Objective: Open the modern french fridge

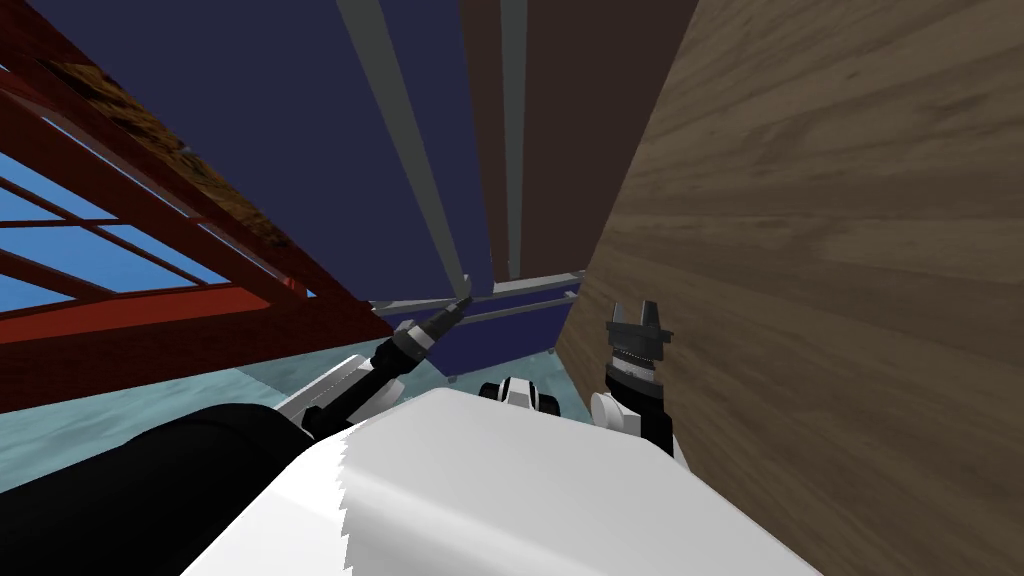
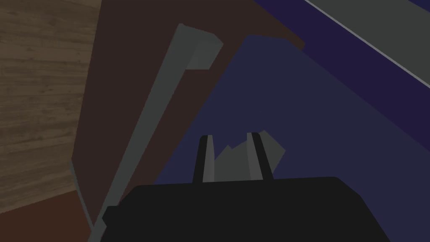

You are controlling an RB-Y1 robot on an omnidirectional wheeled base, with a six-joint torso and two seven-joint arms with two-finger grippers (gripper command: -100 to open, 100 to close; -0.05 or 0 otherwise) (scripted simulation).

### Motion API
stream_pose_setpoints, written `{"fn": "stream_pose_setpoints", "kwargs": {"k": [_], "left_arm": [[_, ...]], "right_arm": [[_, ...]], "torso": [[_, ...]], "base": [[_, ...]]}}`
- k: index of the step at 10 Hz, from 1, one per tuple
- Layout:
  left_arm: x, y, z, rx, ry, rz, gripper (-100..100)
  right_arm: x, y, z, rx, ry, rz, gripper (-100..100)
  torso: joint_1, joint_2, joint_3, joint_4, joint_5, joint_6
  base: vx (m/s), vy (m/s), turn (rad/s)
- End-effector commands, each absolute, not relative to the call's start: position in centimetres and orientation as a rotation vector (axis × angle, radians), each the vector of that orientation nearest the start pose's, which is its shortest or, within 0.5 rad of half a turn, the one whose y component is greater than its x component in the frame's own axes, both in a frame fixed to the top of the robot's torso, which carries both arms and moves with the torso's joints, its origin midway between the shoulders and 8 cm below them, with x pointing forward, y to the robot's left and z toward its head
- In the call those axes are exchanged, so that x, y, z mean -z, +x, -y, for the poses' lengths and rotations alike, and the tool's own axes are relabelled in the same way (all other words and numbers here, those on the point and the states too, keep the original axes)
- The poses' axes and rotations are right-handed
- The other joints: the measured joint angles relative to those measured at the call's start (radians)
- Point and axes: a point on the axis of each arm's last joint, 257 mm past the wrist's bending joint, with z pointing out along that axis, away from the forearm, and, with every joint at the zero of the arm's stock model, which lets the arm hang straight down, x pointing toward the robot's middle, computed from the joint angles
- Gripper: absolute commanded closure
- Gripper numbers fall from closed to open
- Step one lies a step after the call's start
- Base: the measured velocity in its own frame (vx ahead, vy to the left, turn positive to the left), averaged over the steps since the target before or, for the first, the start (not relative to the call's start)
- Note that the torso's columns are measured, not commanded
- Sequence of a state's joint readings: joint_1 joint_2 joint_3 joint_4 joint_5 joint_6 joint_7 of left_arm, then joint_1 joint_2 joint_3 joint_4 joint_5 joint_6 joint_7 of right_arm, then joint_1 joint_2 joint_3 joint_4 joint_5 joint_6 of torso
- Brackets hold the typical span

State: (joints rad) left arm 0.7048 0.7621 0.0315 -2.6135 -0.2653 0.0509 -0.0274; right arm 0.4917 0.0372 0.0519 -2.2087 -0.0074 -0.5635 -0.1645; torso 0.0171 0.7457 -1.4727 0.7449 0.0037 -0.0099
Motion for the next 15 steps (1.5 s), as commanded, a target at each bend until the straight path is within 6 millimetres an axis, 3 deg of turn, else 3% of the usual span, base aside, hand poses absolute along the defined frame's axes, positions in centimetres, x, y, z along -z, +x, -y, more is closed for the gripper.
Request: {"fn": "stream_pose_setpoints", "kwargs": {"k": [1,5,11,15], "left_arm": [[3.2,33.5,-20.1,0.851,-0.118,-1.498,100],[3.7,32.7,-17.9,0.919,-0.071,-1.524,100],[3.2,31.2,-14.4,1.033,0.047,-1.536,100],[3.7,29.6,-12.2,1.113,0.115,-1.559,100]], "right_arm": [[-0.8,34.9,26.6,-1.513,0.756,-0.527,0],[-0.8,34.9,26.6,-1.513,0.756,-0.527,0],[-0.8,34.9,26.6,-1.513,0.756,-0.527,0],[-0.8,34.9,26.6,-1.513,0.756,-0.527,0]], "torso": [[-0.002,-0.002,-0.002,0.0,-0.001,0.001],[-0.009,-0.012,-0.008,-0.005,-0.003,0.009],[0.002,-0.004,-0.004,-0.001,0.001,0.002],[-0.011,-0.012,-0.009,-0.004,-0.003,0.005]], "base": [[-0.233,0.154,-0.115],[-0.151,0.131,-0.131],[-0.158,0.172,-0.132],[-0.136,0.148,-0.117]]}}
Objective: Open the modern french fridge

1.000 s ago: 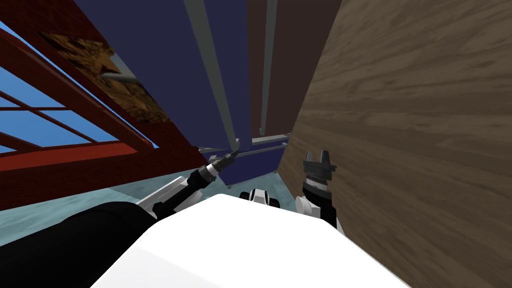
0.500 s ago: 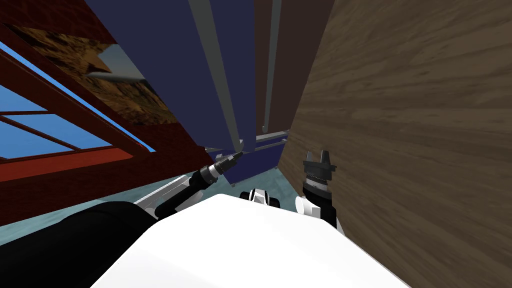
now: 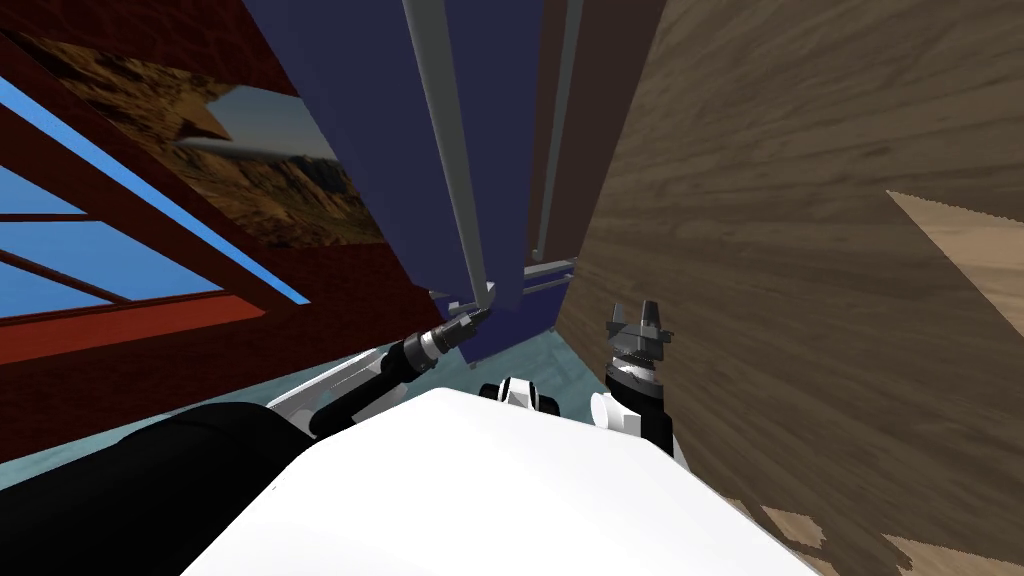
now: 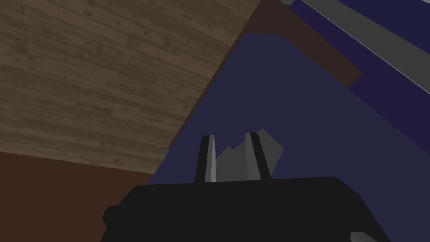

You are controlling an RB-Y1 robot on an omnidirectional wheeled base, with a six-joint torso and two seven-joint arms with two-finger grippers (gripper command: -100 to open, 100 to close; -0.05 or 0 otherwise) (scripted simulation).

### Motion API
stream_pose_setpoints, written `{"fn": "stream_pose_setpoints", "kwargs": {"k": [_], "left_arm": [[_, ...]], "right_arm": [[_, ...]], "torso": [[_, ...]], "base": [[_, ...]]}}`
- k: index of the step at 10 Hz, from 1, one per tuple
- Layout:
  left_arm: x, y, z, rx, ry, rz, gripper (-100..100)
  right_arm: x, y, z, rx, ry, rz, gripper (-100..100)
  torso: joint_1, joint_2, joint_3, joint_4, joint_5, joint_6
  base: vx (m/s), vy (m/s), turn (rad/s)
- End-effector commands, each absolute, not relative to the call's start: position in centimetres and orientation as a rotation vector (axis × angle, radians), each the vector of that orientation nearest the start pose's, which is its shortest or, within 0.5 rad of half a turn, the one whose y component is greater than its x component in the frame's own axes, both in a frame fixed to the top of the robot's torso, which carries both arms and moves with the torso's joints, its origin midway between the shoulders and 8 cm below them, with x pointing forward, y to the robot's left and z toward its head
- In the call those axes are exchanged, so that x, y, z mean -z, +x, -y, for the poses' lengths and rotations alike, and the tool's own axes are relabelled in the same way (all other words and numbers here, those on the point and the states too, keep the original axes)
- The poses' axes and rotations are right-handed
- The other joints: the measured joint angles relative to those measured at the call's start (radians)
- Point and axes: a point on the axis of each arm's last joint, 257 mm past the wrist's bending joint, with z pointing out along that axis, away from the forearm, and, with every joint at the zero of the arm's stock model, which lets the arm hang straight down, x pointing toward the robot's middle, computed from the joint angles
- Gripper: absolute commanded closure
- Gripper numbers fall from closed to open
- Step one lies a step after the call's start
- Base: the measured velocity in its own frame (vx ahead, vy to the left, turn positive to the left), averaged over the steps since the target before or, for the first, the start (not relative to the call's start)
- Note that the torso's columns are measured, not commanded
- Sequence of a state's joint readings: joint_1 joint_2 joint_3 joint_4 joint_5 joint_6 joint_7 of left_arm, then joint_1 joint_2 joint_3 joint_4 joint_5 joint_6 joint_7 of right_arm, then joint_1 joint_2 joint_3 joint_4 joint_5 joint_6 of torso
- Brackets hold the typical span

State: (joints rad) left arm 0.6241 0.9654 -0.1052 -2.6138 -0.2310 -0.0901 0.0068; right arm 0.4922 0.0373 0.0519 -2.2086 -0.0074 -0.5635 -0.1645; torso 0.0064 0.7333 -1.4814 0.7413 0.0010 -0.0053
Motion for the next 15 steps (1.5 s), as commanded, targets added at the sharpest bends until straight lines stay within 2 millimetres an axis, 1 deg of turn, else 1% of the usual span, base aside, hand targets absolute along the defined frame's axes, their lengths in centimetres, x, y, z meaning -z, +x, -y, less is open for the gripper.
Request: {"fn": "stream_pose_setpoints", "kwargs": {"k": [1,3,8,9,10,11,13,15], "left_arm": [[3.7,29.6,-12.2,1.113,0.115,-1.559,100],[3.5,28.8,-11.4,1.151,0.157,-1.559,100],[3.3,26.7,-9.4,1.246,0.26,-1.559,100],[3.0,27.5,-9.9,1.242,0.247,-1.586,-100],[3.0,27.5,-9.9,1.242,0.247,-1.586,-100],[2.5,27.9,-10.1,1.241,0.249,-1.588,-100],[1.5,28.7,-10.4,1.239,0.253,-1.592,-100],[0.3,29.4,-10.6,1.238,0.257,-1.594,-100]], "right_arm": [[-0.8,34.9,26.6,-1.513,0.756,-0.527,0],[-0.8,34.9,26.6,-1.513,0.756,-0.527,0],[-0.8,34.9,26.6,-1.513,0.756,-0.527,0],[-0.8,34.9,26.6,-1.513,0.756,-0.527,0],[-0.7,34.9,26.6,-1.513,0.757,-0.527,0],[-0.7,34.9,26.6,-1.513,0.757,-0.527,0],[-0.8,34.9,26.6,-1.513,0.757,-0.527,0],[-0.8,34.9,26.6,-1.513,0.756,-0.527,0]], "torso": [[0.0,-0.001,-0.001,-0.002,-0.001,0.005],[0.007,0.0,0.0,0.0,0.002,0.001],[0.012,-0.001,-0.003,0.001,0.003,-0.001],[0.011,-0.002,-0.004,0.001,0.003,0.0],[-0.001,-0.004,-0.004,-0.002,0.0,0.002],[-0.012,-0.004,-0.001,-0.005,-0.003,0.004],[-0.015,-0.002,0.0,-0.004,-0.004,0.008],[-0.008,0.002,0.003,-0.004,-0.002,0.006]], "base": [[-0.1,0.21,-0.186],[-0.118,0.176,-0.112],[-0.126,0.215,-0.139],[-0.102,0.053,-0.042],[-0.027,-0.041,0.043],[-0.001,-0.055,0.029],[-0.026,-0.043,0.0],[-0.023,-0.036,-0.003]]}}
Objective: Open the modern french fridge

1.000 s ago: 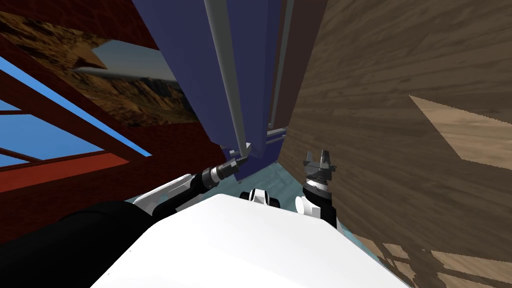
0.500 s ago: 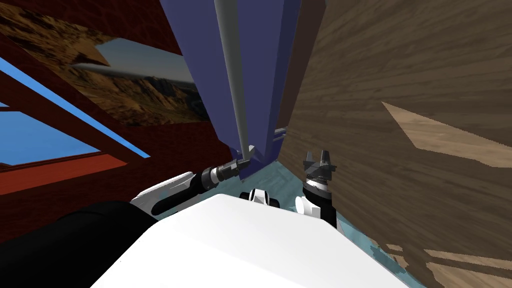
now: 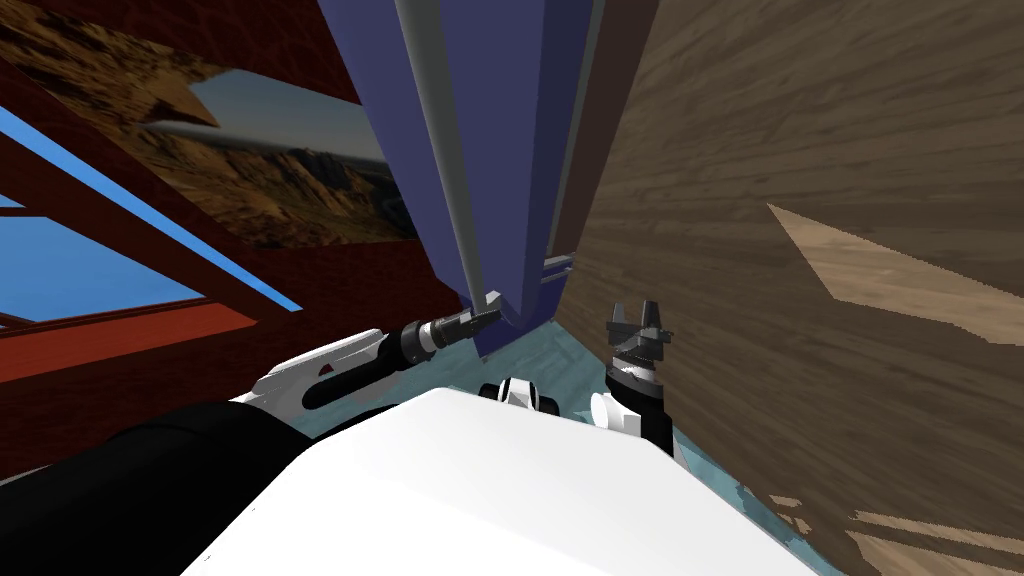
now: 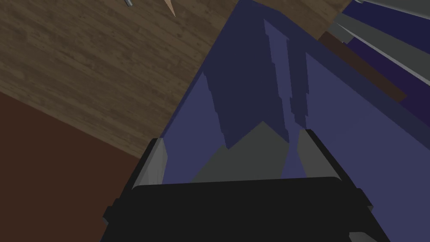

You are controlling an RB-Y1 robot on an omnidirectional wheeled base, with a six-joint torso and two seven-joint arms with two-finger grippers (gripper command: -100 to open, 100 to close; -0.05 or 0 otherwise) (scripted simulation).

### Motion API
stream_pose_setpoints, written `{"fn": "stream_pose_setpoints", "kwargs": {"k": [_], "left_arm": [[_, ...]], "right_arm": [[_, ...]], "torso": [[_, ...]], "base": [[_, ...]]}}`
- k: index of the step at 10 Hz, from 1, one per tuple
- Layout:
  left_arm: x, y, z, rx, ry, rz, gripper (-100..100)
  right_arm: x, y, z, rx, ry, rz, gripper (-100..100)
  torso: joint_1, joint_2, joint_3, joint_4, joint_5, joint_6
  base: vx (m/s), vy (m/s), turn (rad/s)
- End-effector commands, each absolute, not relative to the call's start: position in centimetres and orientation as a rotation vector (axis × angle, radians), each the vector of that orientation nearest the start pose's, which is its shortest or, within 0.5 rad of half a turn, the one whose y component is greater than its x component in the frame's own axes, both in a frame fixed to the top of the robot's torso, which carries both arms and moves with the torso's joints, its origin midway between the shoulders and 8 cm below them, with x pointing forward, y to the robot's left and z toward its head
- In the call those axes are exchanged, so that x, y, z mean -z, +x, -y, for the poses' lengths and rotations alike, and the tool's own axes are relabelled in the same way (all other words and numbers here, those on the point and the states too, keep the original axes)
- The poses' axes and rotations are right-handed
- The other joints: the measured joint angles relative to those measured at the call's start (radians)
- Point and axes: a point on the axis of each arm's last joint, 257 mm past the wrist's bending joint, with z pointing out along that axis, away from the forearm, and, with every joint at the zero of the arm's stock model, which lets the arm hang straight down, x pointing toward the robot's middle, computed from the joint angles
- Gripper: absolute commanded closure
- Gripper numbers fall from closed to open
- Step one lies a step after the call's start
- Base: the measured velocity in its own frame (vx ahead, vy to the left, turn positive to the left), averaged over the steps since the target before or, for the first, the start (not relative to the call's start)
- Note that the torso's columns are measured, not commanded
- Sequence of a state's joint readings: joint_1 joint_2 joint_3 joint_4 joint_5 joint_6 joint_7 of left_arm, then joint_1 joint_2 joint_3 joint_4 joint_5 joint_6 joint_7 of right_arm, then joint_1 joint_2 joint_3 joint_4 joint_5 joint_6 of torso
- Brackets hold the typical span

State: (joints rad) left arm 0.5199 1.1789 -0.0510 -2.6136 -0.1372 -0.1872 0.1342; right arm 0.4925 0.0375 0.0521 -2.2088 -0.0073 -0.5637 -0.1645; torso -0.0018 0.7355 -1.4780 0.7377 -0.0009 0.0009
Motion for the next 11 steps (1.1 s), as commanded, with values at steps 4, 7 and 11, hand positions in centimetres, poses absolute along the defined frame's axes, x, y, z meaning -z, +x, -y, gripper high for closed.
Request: {"fn": "stream_pose_setpoints", "kwargs": {"k": [4,7,11], "left_arm": [[-1.7,30.4,-10.8,1.236,0.264,-1.595,-100],[0.2,30.5,-11.2,1.237,0.22,-1.646,0],[0.7,30.7,-11.5,1.232,0.207,-1.658,0]], "right_arm": [[-0.8,34.9,26.6,-1.513,0.756,-0.527,0],[-0.7,34.9,26.6,-1.513,0.757,-0.527,0],[-0.7,34.9,26.6,-1.513,0.756,-0.527,0]], "torso": [[0.006,0.012,0.005,0.011,0.0,-0.004],[0.003,0.011,0.006,0.008,0.0,-0.002],[0.0,0.003,0.002,0.001,0.0,0.0]], "base": [[-0.03,-0.03,-0.003],[-0.001,-0.008,-0.006],[0.0,0.0,0.0]]}}
